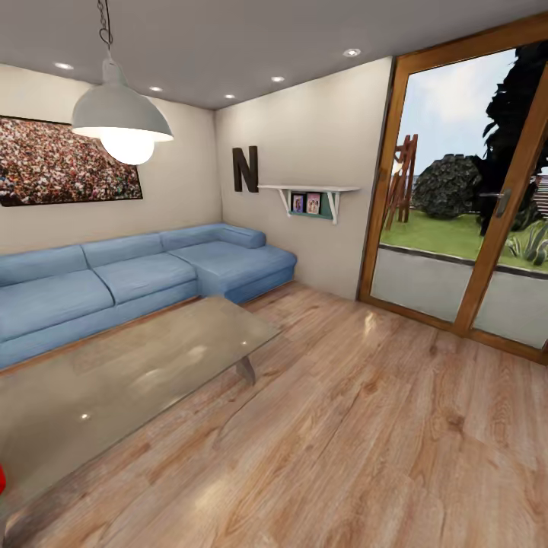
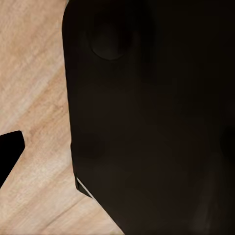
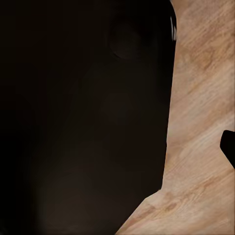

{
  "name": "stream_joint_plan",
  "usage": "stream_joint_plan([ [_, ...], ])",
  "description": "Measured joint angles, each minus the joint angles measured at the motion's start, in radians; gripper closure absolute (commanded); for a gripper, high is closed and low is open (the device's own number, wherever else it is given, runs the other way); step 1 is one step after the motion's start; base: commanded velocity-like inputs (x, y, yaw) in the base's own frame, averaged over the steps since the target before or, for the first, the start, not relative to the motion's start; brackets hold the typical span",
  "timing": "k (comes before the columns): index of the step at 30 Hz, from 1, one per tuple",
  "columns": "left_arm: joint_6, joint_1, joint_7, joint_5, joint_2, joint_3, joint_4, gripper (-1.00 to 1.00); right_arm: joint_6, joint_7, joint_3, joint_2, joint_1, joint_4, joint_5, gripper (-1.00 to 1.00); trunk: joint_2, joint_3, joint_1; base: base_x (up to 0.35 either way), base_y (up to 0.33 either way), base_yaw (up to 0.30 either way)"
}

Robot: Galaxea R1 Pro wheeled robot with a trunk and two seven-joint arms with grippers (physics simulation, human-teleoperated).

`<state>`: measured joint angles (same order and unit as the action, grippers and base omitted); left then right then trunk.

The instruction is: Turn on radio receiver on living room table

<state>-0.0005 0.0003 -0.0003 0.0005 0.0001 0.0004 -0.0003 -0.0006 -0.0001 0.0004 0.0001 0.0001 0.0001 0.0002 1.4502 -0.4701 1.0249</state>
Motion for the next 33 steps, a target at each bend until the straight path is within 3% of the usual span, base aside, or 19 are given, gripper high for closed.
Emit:
stream_joint_plan([
  [5, -0.009, 0.001, -0.002, 0.001, 0.008, 0.006, -0.028, -1.0, -0.012, 0.0, 0.028, -0.002, -0.005, -0.003, 0.006, -1.0, 0.0, 0.0, 0.0, 0.0, 0.0, 0.0],
  [17, -0.018, 0.001, -0.001, 0.001, 0.01, 0.007, -0.05, -1.0, -0.019, -0.001, 0.095, 0.004, -0.005, -0.003, -0.059, -1.0, 0.0, 0.0, 0.0, 0.115, 0.0, 0.0],
  [25, -0.018, 0.001, -0.001, 0.001, 0.009, 0.007, -0.051, -1.0, -0.015, -0.001, 0.14, 0.004, -0.005, -0.003, -0.06, -1.0, 0.0, 0.0, 0.0, 0.283, 0.0, 0.013],
  [31, -0.018, 0.001, -0.001, 0.001, 0.009, 0.006, -0.052, -1.0, -0.017, -0.001, 0.174, 0.005, -0.005, -0.003, -0.06, -1.0, 0.0, 0.0, 0.0, 0.066, 0.0, 0.213],
  [32, -0.018, 0.001, -0.001, 0.001, 0.009, 0.007, -0.052, -1.0, -0.017, -0.001, 0.325, 0.005, -0.005, -0.003, -0.06, -1.0, 0.0, 0.0, 0.0, 0.012, 0.0, 0.267],
  [33, -0.018, 0.001, -0.001, 0.001, 0.01, 0.007, -0.052, -1.0, -0.017, -0.001, 0.331, 0.005, -0.005, -0.003, -0.06, -1.0, 0.0, 0.0, 0.0, 0.01, 0.0, 0.27],
])
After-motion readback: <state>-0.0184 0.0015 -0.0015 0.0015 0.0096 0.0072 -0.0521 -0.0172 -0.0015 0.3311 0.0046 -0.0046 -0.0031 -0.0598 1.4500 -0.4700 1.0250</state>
